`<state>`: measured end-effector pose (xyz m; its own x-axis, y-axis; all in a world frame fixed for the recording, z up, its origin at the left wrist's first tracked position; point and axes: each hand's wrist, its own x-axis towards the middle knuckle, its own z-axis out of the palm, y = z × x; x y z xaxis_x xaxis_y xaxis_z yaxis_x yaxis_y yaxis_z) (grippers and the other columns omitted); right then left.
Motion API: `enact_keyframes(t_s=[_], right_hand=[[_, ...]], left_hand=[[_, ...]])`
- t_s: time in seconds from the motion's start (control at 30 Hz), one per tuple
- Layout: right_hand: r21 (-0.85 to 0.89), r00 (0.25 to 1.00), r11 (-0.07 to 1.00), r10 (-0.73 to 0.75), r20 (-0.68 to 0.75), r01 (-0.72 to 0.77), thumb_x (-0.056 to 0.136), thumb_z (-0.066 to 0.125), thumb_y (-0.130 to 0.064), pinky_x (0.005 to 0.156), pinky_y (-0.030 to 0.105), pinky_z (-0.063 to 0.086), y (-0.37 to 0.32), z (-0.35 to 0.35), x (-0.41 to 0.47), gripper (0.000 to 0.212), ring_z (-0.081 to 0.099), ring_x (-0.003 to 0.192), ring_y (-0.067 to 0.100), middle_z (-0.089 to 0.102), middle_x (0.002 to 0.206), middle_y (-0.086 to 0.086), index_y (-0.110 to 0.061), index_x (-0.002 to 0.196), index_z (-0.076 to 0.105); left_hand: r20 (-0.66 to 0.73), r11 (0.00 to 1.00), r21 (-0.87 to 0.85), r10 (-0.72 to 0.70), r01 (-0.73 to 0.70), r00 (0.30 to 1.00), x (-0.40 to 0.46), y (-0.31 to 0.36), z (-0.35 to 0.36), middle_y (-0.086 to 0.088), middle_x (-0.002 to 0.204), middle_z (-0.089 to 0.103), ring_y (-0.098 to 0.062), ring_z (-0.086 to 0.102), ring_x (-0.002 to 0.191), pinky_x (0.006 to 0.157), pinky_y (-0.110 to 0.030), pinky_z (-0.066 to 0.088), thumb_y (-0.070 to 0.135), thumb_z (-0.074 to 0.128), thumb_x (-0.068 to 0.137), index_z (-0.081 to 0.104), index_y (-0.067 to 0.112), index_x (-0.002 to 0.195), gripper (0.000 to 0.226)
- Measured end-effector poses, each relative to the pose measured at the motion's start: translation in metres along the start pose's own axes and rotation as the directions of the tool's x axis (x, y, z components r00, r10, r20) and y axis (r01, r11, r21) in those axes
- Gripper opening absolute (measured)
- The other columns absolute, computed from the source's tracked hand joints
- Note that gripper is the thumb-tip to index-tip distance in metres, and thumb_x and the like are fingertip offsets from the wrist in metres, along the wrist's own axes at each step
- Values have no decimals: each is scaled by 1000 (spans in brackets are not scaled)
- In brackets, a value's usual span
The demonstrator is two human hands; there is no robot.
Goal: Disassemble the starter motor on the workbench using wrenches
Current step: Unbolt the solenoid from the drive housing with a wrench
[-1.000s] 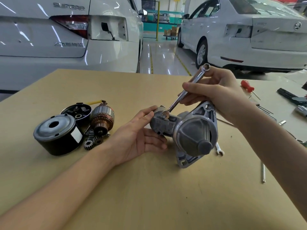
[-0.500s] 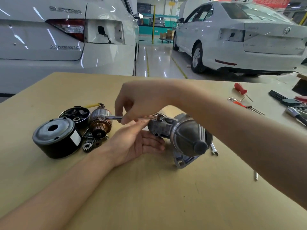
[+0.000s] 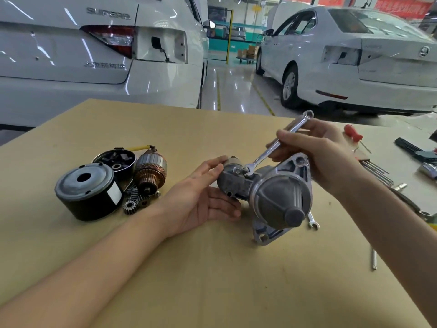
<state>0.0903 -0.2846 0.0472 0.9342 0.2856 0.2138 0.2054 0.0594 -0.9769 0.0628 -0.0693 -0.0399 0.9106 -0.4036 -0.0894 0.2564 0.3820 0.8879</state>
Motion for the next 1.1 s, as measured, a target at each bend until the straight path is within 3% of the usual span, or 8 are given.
enact_keyframes(t_s=[0.27, 0.47, 0.63, 0.8, 1.1], right_hand=[[-30, 1000, 999, -24, -2, 24, 70, 70, -13, 56, 23, 56, 1, 6, -5, 19, 72, 65, 24, 74, 79, 14, -2, 80, 59], [-83, 998, 995, -60, 5, 61, 68, 73, -10, 62, 29, 58, -5, 7, -8, 14, 72, 69, 32, 73, 78, 17, -8, 70, 59], [-57, 999, 998, -42, -19, 41, 67, 73, -11, 60, 29, 59, -4, 10, -9, 16, 72, 65, 28, 72, 73, 16, -20, 56, 65], [-119, 995, 988, -102, -4, 101, 69, 74, -9, 63, 32, 59, -6, 9, -7, 19, 72, 69, 34, 73, 76, 18, -5, 73, 56], [-142, 996, 986, -85, -1, 84, 68, 73, -12, 63, 31, 59, -5, 7, -4, 21, 72, 68, 31, 73, 73, 13, -4, 80, 58]], left_hand=[[14, 1000, 12, -8, 7, 1000, 0, -1, -4, -28, 75, 66, -37, 69, 65, 58, -37, 57, 39, 59, 81, 47, 30, 131, 52], [19, 1000, 14, -8, 7, 1000, 0, 0, -4, -28, 74, 65, -37, 68, 64, 57, -37, 57, 38, 58, 81, 47, 30, 132, 53], [14, 1000, 22, -8, 8, 1000, 0, 0, -3, -27, 74, 65, -36, 68, 63, 57, -37, 57, 38, 57, 81, 45, 29, 133, 54], [10, 999, 32, -10, 10, 1000, -1, 1, -3, -27, 73, 66, -36, 69, 64, 58, -36, 57, 38, 57, 81, 44, 29, 134, 55], [10, 999, 30, -14, 13, 1000, 0, 0, -4, -27, 75, 67, -37, 69, 66, 58, -36, 57, 39, 57, 82, 46, 30, 130, 50]])
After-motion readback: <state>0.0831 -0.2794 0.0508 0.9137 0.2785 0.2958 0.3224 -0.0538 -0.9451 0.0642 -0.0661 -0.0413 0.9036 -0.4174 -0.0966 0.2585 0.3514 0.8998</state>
